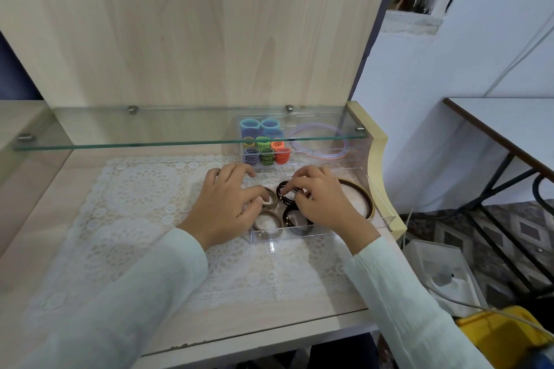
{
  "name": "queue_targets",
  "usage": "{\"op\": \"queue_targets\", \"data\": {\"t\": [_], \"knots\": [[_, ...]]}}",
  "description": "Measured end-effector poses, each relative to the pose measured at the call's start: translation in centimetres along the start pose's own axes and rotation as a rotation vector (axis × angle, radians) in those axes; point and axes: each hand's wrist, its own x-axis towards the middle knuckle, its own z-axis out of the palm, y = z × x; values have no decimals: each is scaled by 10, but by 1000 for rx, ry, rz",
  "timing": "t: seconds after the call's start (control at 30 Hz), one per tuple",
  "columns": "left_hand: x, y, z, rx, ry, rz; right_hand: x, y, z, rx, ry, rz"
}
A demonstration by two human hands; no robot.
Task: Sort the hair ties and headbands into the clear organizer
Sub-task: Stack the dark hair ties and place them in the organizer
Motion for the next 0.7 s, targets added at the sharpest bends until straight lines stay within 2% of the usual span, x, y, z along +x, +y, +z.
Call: {"op": "queue_targets", "data": {"t": [0.07, 0.23, 0.37, 0.5, 0.7], "knots": [[1, 4, -1, 0, 3, 19, -2, -6, 1, 5, -17, -61], [2, 5, -6, 42, 70, -47, -3, -18, 5, -171, -30, -137], [5, 2, -3, 105, 32, -31, -1, -20, 11, -270, 17, -174], [7, 1, 1, 134, 16, -46, 0, -20, 16, -291, 72, -171], [6, 2, 4, 145, 25, -61, 2, -19, 14, -273, 18, -157]]}}
